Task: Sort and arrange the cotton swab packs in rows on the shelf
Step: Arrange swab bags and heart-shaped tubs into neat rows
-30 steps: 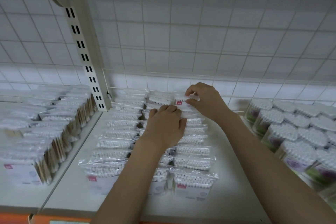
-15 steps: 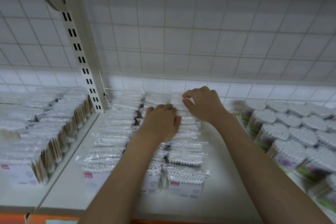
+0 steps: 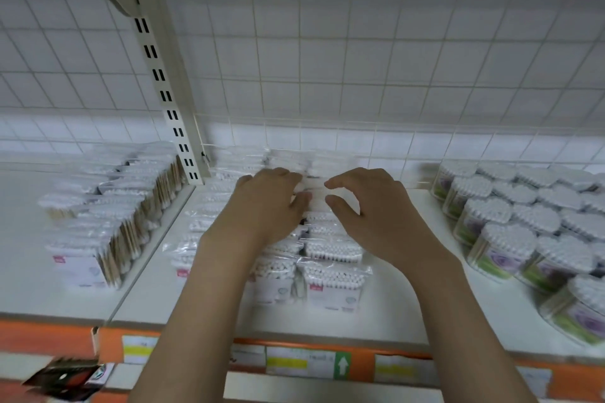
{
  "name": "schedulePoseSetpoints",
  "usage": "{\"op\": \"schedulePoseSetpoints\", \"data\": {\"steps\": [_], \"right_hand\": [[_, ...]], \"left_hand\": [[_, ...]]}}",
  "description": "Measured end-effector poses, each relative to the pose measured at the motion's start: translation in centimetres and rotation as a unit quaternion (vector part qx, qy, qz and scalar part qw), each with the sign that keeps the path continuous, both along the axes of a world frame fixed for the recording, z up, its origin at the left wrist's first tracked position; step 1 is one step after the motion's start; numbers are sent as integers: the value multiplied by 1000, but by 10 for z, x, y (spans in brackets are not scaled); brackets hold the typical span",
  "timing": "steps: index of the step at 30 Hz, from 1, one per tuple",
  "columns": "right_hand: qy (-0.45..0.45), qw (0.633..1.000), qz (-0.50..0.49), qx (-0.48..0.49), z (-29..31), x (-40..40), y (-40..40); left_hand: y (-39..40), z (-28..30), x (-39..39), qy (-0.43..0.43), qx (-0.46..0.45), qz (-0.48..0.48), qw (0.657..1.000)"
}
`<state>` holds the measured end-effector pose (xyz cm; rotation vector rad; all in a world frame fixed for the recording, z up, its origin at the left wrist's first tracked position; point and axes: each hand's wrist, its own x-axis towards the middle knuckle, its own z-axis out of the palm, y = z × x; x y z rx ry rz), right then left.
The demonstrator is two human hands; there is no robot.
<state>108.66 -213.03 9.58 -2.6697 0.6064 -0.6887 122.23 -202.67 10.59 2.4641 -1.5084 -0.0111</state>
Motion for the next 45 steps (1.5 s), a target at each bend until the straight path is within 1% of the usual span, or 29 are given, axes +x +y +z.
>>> {"op": "schedulePoseSetpoints", "data": {"steps": [3, 6, 8, 15, 20, 24, 27, 31, 36, 41, 45], "right_hand": [[-6, 999, 40, 14, -2, -11, 17], [41, 993, 108, 22, -8, -22, 28], [73, 990, 120, 1, -14, -29, 31], [96, 994, 45, -29, -23, -29, 38], [104, 994, 29, -31, -22, -18, 53], [66, 998, 12, 1, -22, -5, 71], [43, 999, -28, 1, -22, 7, 79], [60, 995, -73, -25, -21, 22, 84], [79, 992, -93, -26, -23, 36, 89], [73, 991, -114, -8, -24, 41, 90], [74, 991, -115, -2, -23, 41, 89]], "left_hand": [[38, -3, -14, 11, -62, 23, 998], [68, -11, -25, 23, -78, 51, 995], [83, -18, -28, 27, -87, 62, 994], [100, -30, -26, 15, -111, 53, 992], [104, -37, -12, 4, -105, 28, 994], [106, -43, -1, 6, -100, -10, 995], [108, -48, 6, 11, -91, -42, 995], [110, -53, 14, 13, -107, -74, 991], [118, -61, 22, 33, -147, -103, 983], [120, -60, 28, 58, -153, -119, 979], [120, -60, 28, 54, -150, -123, 979]]}}
